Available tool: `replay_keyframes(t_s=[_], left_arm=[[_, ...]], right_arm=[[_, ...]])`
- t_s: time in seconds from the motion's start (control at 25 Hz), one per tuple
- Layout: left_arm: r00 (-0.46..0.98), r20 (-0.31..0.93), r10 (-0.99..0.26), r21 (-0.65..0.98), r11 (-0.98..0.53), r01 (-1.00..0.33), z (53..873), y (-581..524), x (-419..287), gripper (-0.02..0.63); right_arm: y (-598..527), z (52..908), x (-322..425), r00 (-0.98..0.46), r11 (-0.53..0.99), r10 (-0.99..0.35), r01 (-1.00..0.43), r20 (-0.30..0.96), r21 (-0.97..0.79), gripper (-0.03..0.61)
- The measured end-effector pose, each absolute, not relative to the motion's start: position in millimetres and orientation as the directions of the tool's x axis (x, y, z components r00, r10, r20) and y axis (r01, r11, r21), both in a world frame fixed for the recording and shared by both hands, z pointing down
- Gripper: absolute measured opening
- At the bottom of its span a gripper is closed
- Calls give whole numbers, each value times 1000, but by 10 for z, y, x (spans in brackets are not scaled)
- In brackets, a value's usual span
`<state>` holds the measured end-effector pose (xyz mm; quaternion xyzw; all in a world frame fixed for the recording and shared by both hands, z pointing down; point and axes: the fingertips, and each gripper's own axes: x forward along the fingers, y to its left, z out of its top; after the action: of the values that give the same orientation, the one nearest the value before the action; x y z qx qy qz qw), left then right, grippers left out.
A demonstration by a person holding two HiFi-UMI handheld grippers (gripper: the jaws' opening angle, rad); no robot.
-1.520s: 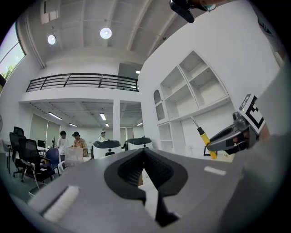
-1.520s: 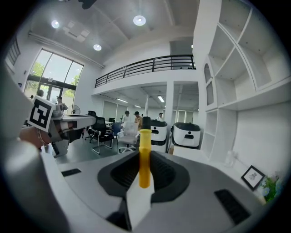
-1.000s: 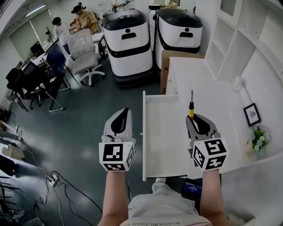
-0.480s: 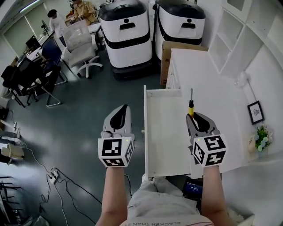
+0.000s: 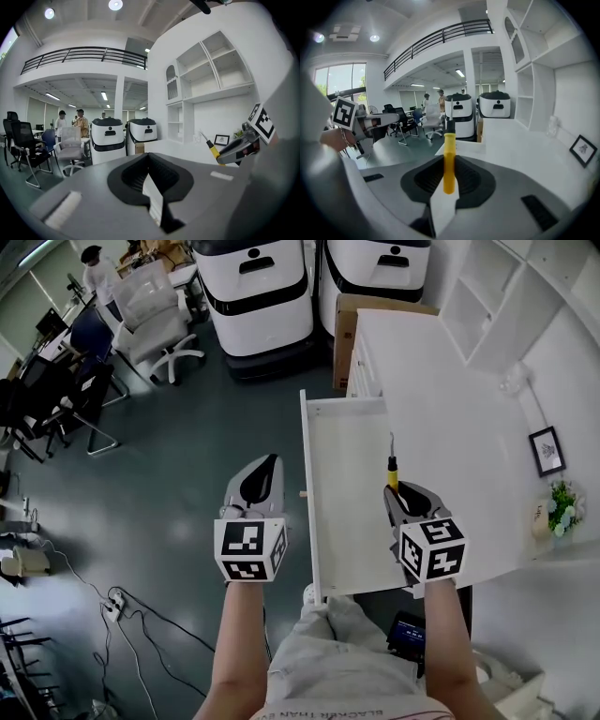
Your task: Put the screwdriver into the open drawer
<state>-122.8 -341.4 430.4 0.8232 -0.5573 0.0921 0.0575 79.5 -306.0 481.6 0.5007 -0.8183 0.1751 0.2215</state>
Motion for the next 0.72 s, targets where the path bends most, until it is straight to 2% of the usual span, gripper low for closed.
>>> replay_keyframes(t_s=[0.72], left_arm=[[394, 302, -868, 36, -402, -915, 4799, -3268, -1146, 8]], right_arm=[[-2660, 6088, 697, -380, 399, -543, -901, 748, -168, 77]])
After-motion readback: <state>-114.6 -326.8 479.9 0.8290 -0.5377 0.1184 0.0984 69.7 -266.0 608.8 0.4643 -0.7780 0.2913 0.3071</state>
